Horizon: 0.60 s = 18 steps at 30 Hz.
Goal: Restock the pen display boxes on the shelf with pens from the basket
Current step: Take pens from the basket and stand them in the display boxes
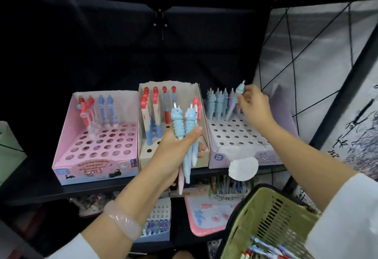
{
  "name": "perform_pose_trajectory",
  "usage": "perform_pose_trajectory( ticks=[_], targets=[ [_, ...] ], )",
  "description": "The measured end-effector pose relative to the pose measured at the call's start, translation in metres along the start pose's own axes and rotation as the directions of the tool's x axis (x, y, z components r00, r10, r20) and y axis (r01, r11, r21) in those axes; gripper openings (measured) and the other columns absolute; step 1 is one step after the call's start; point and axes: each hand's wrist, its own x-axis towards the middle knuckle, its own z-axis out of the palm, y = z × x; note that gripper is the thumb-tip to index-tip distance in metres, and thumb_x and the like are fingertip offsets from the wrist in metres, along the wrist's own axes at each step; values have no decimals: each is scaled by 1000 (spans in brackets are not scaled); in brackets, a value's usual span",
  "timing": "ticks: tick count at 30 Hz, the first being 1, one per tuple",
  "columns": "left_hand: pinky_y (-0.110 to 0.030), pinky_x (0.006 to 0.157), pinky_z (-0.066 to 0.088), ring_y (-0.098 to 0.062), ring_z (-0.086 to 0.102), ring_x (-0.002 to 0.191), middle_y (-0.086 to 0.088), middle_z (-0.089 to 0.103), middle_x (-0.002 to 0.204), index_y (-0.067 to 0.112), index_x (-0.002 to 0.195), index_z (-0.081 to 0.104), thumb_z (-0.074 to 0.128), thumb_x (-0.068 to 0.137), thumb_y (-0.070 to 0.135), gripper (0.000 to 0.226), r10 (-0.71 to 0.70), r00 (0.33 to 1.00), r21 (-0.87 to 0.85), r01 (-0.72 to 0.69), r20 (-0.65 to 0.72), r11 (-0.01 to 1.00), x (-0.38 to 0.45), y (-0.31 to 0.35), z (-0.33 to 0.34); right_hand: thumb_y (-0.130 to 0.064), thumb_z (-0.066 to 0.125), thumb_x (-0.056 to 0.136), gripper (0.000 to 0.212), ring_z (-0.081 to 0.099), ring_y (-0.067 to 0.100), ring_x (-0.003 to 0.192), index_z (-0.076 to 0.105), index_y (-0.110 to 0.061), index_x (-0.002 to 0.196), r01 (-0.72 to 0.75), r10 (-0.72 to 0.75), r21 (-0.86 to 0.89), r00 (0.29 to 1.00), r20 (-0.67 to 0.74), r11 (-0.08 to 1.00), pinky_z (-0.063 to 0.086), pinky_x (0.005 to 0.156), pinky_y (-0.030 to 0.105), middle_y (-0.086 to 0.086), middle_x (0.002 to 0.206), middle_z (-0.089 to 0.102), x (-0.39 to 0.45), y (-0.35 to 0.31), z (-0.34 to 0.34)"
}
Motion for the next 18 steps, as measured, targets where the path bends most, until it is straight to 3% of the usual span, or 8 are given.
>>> perform_pose_trajectory(
  ticks=[5,8,11,13,15,17,18],
  targets=[
    [-20,56,51,-9,66,63,5,67,64,13,90,63,60,87,26,14,20,999,12,-20,31,1000,0,2,-3,-19,50,96,26,62,33,91,52,1,111,-55,64,-73,990,125,996,48,87,43,19,91,67,18,2,8],
    [-20,57,52,-9,67,64,5,68,65,16,90,64,61,87,26,11,16,999,13,-16,28,1000,0,2,-3,-21,47,96,22,63,33,91,54,-2,106,-10,74,-232,960,269,973,35,103,45,17,86,70,25,7,17],
    [-20,58,53,-11,68,67,4,69,67,16,91,64,64,82,30,16,10,1000,1,-10,29,1000,-1,4,-4,-18,47,97,21,63,32,93,54,1,105,-82,163,-232,920,356,969,42,95,37,21,94,68,16,15,23],
    [-20,59,53,-11,68,68,3,70,68,16,92,64,65,81,32,20,6,1000,-3,-6,30,1000,-1,5,-5,-14,47,96,19,59,30,104,54,2,103,-98,166,-207,927,337,973,39,101,37,22,102,66,11,15,21],
    [-20,59,53,-11,68,67,2,70,67,16,93,63,62,85,29,15,1,1000,2,-2,29,1000,-1,6,-7,-13,50,94,13,55,23,98,55,-2,99,-12,52,-212,982,184,977,29,110,37,15,92,64,6,7,18],
    [-20,59,53,-11,68,66,0,70,67,16,93,63,61,87,27,12,-3,1000,-5,4,29,1000,-1,5,-7,-20,53,93,15,55,9,80,59,-9,101,22,-16,-68,996,92,997,35,102,20,-1,85,62,-5,-15,13],
    [-20,58,53,-11,68,65,0,70,67,16,93,63,60,87,27,12,-6,1000,-5,7,29,1000,-2,5,-6,-23,52,94,16,57,2,74,62,-13,103,-6,-6,73,986,168,997,39,89,9,-7,86,62,-12,-26,11]
  ],
)
